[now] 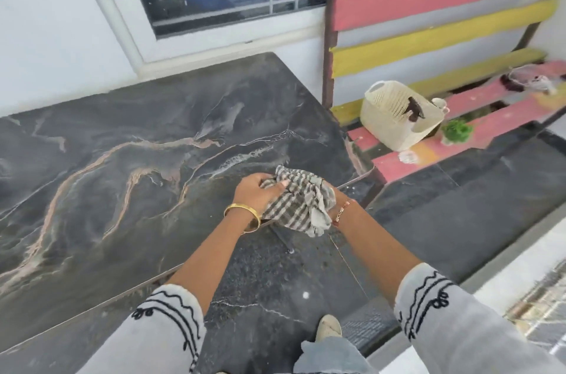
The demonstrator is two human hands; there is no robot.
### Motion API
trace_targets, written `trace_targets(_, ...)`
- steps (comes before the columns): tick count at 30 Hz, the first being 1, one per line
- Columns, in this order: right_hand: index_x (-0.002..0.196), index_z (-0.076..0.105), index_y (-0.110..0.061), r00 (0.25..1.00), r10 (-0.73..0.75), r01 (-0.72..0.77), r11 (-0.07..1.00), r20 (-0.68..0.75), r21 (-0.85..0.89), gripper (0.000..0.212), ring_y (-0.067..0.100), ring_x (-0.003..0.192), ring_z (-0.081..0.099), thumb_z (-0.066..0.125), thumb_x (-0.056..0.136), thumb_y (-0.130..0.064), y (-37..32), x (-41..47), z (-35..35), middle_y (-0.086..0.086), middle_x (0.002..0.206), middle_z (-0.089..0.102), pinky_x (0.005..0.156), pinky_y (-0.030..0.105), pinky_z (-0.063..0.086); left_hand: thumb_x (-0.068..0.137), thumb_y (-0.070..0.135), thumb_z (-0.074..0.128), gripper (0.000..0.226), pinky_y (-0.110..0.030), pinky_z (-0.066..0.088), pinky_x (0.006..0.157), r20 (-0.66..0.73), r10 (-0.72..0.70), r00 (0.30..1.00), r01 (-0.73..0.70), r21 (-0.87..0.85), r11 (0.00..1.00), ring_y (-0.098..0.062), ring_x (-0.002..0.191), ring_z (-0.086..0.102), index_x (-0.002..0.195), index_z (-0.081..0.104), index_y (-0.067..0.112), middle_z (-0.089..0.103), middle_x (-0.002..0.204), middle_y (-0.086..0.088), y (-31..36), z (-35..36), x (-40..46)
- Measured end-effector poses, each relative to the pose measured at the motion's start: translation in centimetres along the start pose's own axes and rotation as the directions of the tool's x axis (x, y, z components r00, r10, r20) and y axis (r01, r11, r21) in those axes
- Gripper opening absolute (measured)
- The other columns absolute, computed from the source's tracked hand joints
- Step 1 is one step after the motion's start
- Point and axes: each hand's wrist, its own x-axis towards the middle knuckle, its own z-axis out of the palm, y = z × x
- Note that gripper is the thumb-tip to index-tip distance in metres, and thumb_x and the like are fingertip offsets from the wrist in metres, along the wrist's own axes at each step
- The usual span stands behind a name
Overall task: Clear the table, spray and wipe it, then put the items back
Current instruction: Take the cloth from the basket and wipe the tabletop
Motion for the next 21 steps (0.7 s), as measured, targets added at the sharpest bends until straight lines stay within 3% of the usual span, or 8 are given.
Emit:
trace_targets(2,0.043,0.066,-0.012,0.994,0.054,-0.068,0.986,0.093,0.154,0.070,0.008,0.039,0.059,0.028,0.101,-0.021,-0.8,0.3,-3.2,0.000,0.046,0.061,0.037,0.015,0.045,0.075,0.042,0.070,0.067,-0.032,0.039,0.094,0.090,-0.133,0.987,0.137,-0.047,0.989,-0.027,0.119,0.050,0.127,0.049,0.004,0.052,0.133,-0.012,1.8,2.3,1.5)
trace_targets(3,0.041,0.066,-0.010,0.990,0.055,-0.084,0.969,0.126,0.233,0.071,0.009,0.038,0.060,0.030,0.100,-0.029,-1.7,0.3,-5.6,0.000,0.043,0.061,0.042,0.019,0.048,0.074,0.042,0.071,0.076,-0.034,0.038,0.097,0.146,-0.218,0.965,0.233,-0.090,0.968,-0.028,0.123,0.047,0.131,0.043,0.001,0.048,0.137,-0.014,3.1,3.8,2.2)
trace_targets(6,0.067,0.077,-0.008,0.978,0.051,-0.103,0.962,0.203,0.253,0.079,0.020,0.068,0.072,0.023,0.092,-0.059,-3.4,0.5,-10.6,0.008,0.075,0.075,0.068,0.031,0.057,0.070,0.037,0.075,0.088,-0.044,0.024,0.110,0.316,-0.367,0.875,0.443,-0.217,0.870,-0.029,0.138,0.026,0.138,0.032,0.003,0.028,0.150,-0.012,6.1,7.3,3.7)
trace_targets(9,0.094,0.075,-0.005,0.966,0.065,-0.132,0.956,0.249,0.262,0.095,0.027,0.090,0.071,0.018,0.078,-0.079,-5.4,0.3,-15.3,0.014,0.100,0.073,0.082,0.043,0.051,0.064,0.030,0.078,0.079,-0.045,0.016,0.115,0.424,-0.316,0.849,0.471,-0.331,0.818,-0.026,0.141,0.021,0.133,0.044,0.010,0.024,0.152,-0.007,8.9,10.4,4.9)
trace_targets(12,0.127,0.055,-0.007,0.990,0.093,-0.125,0.935,0.110,0.333,0.095,0.036,0.113,0.059,0.021,0.077,-0.081,-7.1,0.5,-19.2,0.020,0.129,0.057,0.099,0.054,0.039,0.070,0.030,0.074,0.068,-0.046,0.017,0.116,0.416,-0.273,0.867,0.441,-0.389,0.809,-0.025,0.139,0.024,0.130,0.049,0.014,0.024,0.152,-0.006,11.8,13.5,5.8)
trace_targets(14,0.135,0.047,-0.007,0.990,0.138,-0.134,0.926,0.014,0.353,0.094,0.038,0.127,0.047,0.022,0.080,-0.079,-7.6,0.8,-20.8,0.020,0.137,0.050,0.112,0.057,0.023,0.075,0.032,0.070,0.064,-0.045,0.019,0.115,0.412,-0.253,0.876,0.421,-0.393,0.818,-0.027,0.138,0.026,0.132,0.046,0.014,0.025,0.152,-0.006,13.2,14.9,6.5)
trace_targets(18,0.119,0.050,-0.004,0.976,0.085,-0.022,0.955,-0.201,0.296,0.068,0.033,0.110,0.055,0.041,0.087,-0.063,-8.3,1.2,-23.3,0.014,0.111,0.060,0.107,0.052,0.036,0.079,0.036,0.064,0.065,-0.048,0.019,0.115,0.412,-0.214,0.886,0.382,-0.387,0.839,-0.028,0.138,0.027,0.135,0.040,0.012,0.027,0.151,-0.010,15.7,18.0,8.8)
trace_targets(21,0.136,0.039,-0.007,0.943,0.012,0.010,0.998,-0.331,0.064,0.070,0.035,0.122,0.045,0.054,0.086,-0.054,-9.1,2.0,-25.6,0.019,0.134,0.045,0.101,0.045,0.041,0.081,0.036,0.062,0.068,-0.051,0.016,0.114,0.420,-0.174,0.891,0.349,-0.387,0.854,-0.029,0.139,0.024,0.139,0.034,0.015,0.024,0.152,-0.011,17.8,20.6,11.2)
